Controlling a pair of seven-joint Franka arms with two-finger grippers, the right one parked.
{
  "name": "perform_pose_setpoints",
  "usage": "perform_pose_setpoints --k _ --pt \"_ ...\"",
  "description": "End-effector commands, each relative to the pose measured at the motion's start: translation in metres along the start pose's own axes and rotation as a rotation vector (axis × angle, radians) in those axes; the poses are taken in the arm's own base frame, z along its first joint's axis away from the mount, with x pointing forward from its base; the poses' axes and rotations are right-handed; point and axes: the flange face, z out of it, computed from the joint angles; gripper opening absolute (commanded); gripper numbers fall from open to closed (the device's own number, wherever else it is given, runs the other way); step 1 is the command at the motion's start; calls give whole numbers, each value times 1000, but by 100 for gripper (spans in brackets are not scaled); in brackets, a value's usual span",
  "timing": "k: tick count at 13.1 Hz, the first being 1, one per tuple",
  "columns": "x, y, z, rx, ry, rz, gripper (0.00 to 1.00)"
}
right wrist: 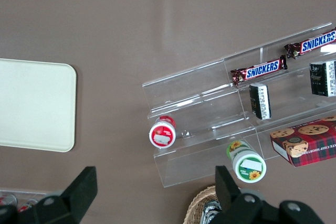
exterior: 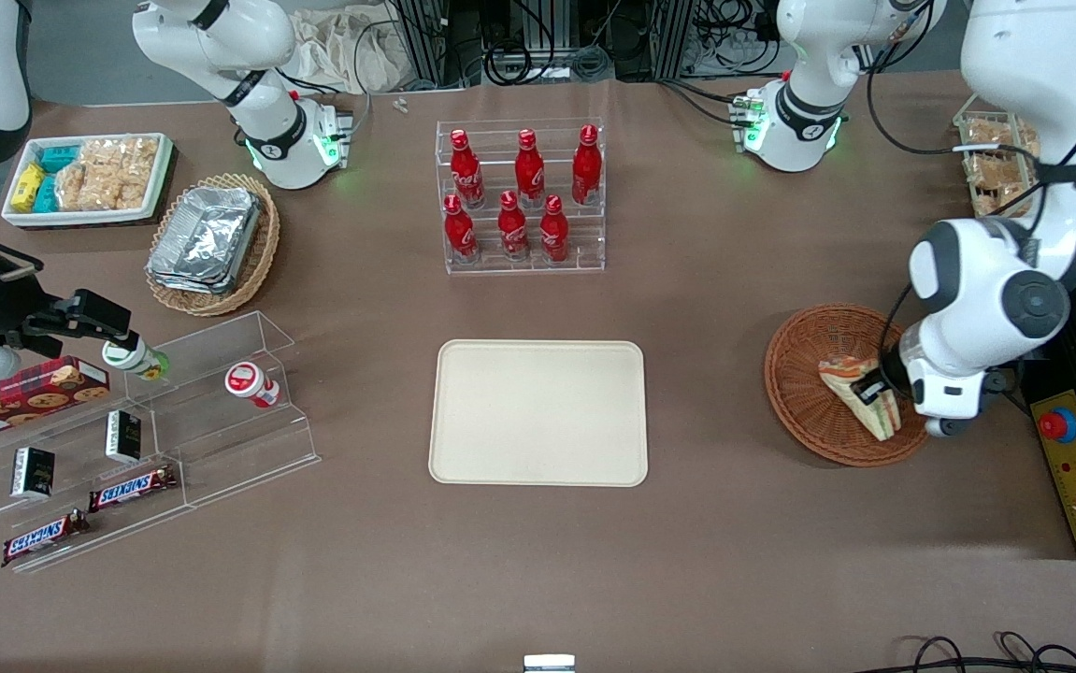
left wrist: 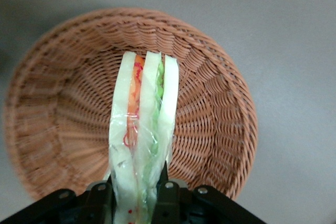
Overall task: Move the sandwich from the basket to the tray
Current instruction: 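Lift the sandwich out of the basket toward the cream tray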
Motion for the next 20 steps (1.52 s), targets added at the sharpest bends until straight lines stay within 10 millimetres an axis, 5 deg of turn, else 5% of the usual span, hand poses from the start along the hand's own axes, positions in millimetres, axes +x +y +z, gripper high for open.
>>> perform_pose_setpoints --k 1,5,8,13,18,20 --pt "7 1 -89 20 -47 75 3" --pt "0 21 -218 40 -88 232 6" --pt "-55 86 -228 21 -83 449 5" --pt "-126 192 -161 51 -94 644 4" --pt "-174 290 -30 -34 -74 612 5" --pt "-182 311 19 -62 -52 621 5"
